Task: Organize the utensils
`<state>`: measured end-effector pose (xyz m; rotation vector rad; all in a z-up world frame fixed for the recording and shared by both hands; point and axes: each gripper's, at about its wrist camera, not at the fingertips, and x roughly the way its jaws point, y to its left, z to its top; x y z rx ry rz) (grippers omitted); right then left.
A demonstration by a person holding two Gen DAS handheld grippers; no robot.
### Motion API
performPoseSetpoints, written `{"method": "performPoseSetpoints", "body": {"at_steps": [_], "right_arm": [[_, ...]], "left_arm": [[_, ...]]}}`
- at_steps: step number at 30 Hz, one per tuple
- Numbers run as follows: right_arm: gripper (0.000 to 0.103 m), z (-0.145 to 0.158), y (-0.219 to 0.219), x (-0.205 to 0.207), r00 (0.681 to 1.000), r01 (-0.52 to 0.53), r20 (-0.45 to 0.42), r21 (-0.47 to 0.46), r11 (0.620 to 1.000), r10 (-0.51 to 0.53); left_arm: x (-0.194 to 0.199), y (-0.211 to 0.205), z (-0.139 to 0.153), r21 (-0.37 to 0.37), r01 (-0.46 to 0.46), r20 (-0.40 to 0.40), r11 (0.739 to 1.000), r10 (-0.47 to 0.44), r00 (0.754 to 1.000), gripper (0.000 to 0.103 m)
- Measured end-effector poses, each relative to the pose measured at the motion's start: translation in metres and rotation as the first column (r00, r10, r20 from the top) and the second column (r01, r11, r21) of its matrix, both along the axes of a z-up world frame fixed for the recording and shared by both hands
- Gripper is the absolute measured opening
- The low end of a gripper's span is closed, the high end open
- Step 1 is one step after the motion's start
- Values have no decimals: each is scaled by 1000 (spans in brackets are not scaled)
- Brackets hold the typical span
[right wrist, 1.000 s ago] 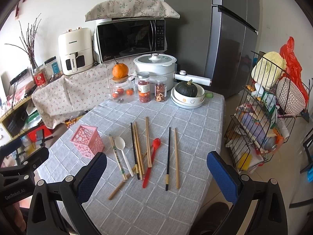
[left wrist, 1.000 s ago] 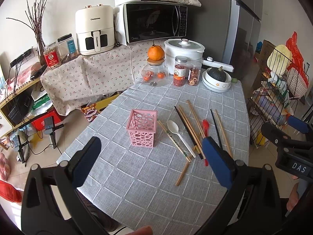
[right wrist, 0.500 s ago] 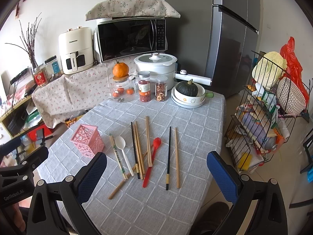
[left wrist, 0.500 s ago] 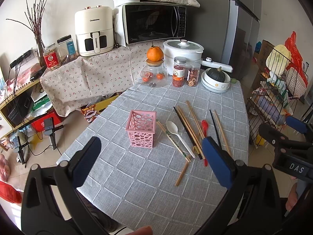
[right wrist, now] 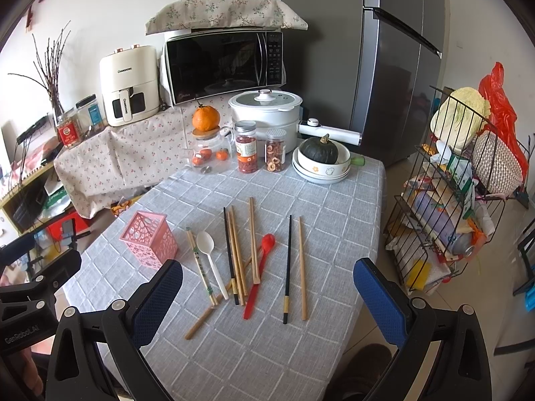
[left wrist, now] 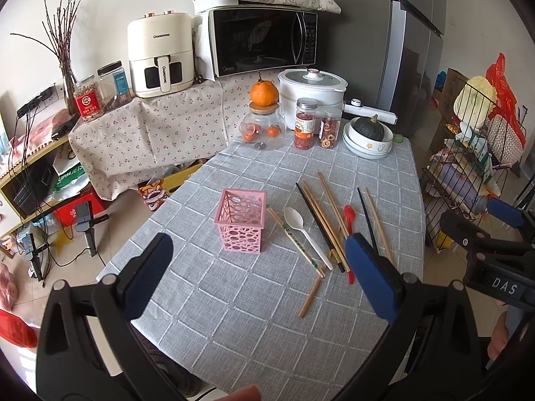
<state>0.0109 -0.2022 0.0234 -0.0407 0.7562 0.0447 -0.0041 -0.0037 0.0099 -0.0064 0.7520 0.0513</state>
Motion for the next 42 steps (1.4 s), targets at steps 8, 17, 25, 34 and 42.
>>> {"method": "performPoseSetpoints", "body": {"at_steps": [8,17,25,34,42], "right_arm": [[103,-6,-1,-2,1000,1,-9,2,1000,-1],[103,-8,-2,-2,1000,2,-12,0,1000,-2],[103,-8,-3,0,1000,5,-22,6,1000,-5],[103,-7,-10,9,999,4,-52,43,999,-2],[103,-15,-36,45,987,16,-159,158,987,10]], "left_arm": [[0,-1,2,0,-1,6,1000,1,1000,102],[-1,-2,2,0,-1,10,1000,1,1000,102],[-1,-1,0,2,-6,7,1000,6,1000,102],[4,4,-4,-24,7,6,1000,-7,1000,102],[32,12,-16,-113,14,-41,993,-19,999,102]]}}
